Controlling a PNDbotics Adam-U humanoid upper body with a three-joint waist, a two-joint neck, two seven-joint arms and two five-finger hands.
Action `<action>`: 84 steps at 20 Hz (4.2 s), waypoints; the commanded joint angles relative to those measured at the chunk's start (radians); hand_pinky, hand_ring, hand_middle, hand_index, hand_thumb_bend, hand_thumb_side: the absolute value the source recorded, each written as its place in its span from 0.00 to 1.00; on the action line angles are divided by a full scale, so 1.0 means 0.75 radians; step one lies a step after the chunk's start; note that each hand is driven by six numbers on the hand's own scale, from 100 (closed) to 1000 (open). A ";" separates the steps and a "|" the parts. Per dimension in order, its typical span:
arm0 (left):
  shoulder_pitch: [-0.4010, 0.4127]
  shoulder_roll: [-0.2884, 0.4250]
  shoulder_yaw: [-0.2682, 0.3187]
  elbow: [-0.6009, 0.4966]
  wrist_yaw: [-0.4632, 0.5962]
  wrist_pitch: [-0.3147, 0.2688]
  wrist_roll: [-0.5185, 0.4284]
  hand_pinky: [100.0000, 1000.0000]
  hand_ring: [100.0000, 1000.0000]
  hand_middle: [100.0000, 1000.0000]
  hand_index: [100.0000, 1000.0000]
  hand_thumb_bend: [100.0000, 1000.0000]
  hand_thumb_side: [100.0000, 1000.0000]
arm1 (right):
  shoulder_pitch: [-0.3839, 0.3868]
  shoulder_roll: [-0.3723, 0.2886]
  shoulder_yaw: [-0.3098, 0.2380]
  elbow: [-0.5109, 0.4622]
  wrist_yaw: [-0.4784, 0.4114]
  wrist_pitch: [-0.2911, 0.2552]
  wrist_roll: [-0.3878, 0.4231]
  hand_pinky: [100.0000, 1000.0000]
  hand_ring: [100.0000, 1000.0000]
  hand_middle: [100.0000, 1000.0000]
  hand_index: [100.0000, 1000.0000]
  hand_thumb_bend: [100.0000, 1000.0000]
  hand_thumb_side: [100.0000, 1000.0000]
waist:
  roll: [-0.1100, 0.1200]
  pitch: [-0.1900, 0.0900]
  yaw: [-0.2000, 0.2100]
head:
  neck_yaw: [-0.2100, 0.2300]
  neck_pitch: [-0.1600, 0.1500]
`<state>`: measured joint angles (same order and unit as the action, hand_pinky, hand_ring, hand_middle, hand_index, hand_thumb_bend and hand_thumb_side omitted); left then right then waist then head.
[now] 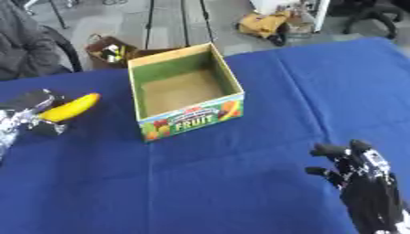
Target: Pick up objects on the table and place them in the box.
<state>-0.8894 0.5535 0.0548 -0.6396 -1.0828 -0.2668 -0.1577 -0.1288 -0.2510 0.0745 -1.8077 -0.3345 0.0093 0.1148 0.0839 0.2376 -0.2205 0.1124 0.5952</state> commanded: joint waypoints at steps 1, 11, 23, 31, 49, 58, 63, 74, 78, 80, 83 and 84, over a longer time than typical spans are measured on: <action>-0.026 0.029 0.012 -0.013 0.008 0.002 -0.006 0.81 0.64 0.48 0.80 0.22 0.00 | -0.012 -0.021 0.000 -0.024 0.015 -0.001 0.004 0.67 0.98 0.63 0.68 0.00 1.00 | -0.006 -0.019 0.001 | -0.002 -0.011; -0.032 0.036 0.009 -0.031 0.039 -0.002 -0.020 0.80 0.61 0.43 0.77 0.15 0.00 | -0.012 -0.023 -0.002 -0.026 0.007 -0.002 0.005 0.67 0.98 0.63 0.68 0.00 1.00 | -0.013 -0.032 0.008 | -0.005 -0.015; -0.036 0.050 0.011 -0.056 0.073 -0.016 -0.065 0.79 0.61 0.43 0.77 0.13 0.00 | -0.011 -0.026 -0.002 -0.027 0.001 -0.002 0.007 0.67 0.98 0.63 0.68 0.00 1.00 | -0.019 -0.041 0.017 | -0.010 -0.017; -0.041 0.054 0.010 -0.069 0.108 -0.025 -0.066 0.79 0.60 0.43 0.76 0.11 0.00 | -0.011 -0.027 -0.002 -0.028 -0.001 -0.002 0.008 0.67 0.98 0.63 0.68 0.00 1.00 | -0.021 -0.043 0.017 | -0.013 -0.019; -0.063 0.072 -0.002 -0.123 0.181 -0.049 -0.140 0.79 0.61 0.44 0.77 0.08 0.00 | -0.004 -0.027 -0.005 -0.025 -0.003 -0.002 0.010 0.67 0.98 0.63 0.68 0.00 1.00 | -0.021 -0.054 0.019 | -0.021 -0.017; -0.076 0.084 -0.009 -0.150 0.172 -0.059 -0.185 0.79 0.57 0.41 0.77 0.08 0.00 | -0.001 -0.028 -0.006 -0.024 -0.006 -0.001 0.010 0.67 0.98 0.63 0.68 0.00 1.00 | -0.019 -0.063 0.021 | -0.028 -0.016; -0.085 0.085 -0.012 -0.158 0.167 -0.064 -0.211 0.77 0.49 0.40 0.76 0.08 0.00 | 0.000 -0.029 -0.006 -0.023 -0.007 0.000 0.011 0.67 0.98 0.63 0.68 0.00 1.00 | -0.017 -0.067 0.021 | -0.031 -0.016; -0.098 0.082 -0.015 -0.164 0.159 -0.072 -0.238 0.72 0.29 0.36 0.75 0.08 0.00 | 0.001 -0.030 -0.006 -0.021 -0.008 0.001 0.012 0.67 0.98 0.63 0.68 0.00 1.00 | -0.011 -0.073 0.016 | -0.036 -0.017; -0.101 0.081 -0.016 -0.163 0.154 -0.075 -0.244 0.70 0.24 0.34 0.75 0.08 0.00 | 0.000 -0.030 -0.005 -0.020 -0.009 0.002 0.013 0.67 0.98 0.63 0.68 0.00 1.00 | -0.008 -0.076 0.014 | -0.039 -0.017; -0.102 0.081 -0.016 -0.163 0.152 -0.076 -0.247 0.69 0.22 0.33 0.74 0.08 0.00 | 0.001 -0.031 -0.005 -0.019 -0.009 0.002 0.014 0.67 0.98 0.63 0.68 0.00 1.00 | -0.007 -0.077 0.014 | -0.040 -0.016; -0.104 0.081 -0.017 -0.163 0.149 -0.078 -0.250 0.67 0.19 0.32 0.73 0.07 0.00 | 0.001 -0.031 -0.005 -0.019 -0.009 0.002 0.014 0.67 0.98 0.63 0.68 0.00 1.00 | -0.006 -0.078 0.014 | -0.042 -0.016; -0.107 0.081 -0.017 -0.164 0.149 -0.080 -0.252 0.67 0.18 0.31 0.73 0.07 0.00 | 0.001 -0.032 -0.005 -0.019 -0.010 0.002 0.014 0.67 0.98 0.63 0.68 0.00 1.00 | -0.006 -0.079 0.014 | -0.043 -0.017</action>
<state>-0.9430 0.5798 0.0417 -0.7440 -0.9699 -0.3261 -0.3432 -0.1232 -0.2526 0.0742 -1.8078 -0.3371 0.0126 0.1222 0.0816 0.1974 -0.2100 0.0828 0.5882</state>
